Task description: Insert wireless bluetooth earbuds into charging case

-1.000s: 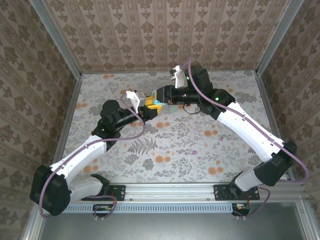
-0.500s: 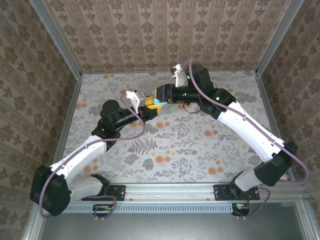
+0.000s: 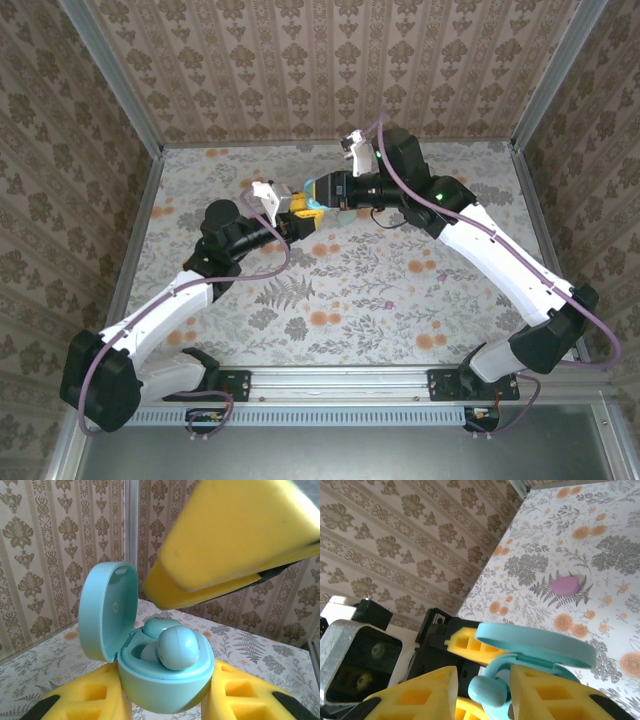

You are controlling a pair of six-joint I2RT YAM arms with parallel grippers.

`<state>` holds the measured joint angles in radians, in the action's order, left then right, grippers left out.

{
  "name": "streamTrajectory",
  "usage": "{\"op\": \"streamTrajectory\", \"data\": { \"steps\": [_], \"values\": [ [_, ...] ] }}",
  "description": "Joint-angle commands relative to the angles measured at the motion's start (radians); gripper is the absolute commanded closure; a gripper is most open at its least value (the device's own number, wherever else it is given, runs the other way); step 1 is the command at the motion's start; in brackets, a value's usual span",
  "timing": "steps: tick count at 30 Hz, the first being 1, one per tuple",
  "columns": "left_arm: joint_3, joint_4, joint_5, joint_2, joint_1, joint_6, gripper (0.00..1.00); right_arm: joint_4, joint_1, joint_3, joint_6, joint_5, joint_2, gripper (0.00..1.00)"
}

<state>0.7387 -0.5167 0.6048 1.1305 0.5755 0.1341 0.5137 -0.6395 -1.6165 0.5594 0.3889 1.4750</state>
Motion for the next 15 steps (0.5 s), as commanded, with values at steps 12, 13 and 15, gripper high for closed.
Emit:
{"op": "streamTrajectory", "data": {
  "steps": [12,13,15],
  "values": [
    [0.037,-0.025,0.030,-0.024,0.004,-0.021,0.70,0.178,-0.003,-0.113,-0.525,0.093,0.028,0.59],
    [0.037,-0.025,0.030,-0.024,0.004,-0.022,0.70,0.179,-0.002,-0.110,-0.561,0.090,0.025,0.59],
    [0.037,-0.022,0.064,-0.026,0.004,-0.024,0.70,0.176,0.000,-0.101,-0.657,0.096,0.016,0.60]
  ]
}}
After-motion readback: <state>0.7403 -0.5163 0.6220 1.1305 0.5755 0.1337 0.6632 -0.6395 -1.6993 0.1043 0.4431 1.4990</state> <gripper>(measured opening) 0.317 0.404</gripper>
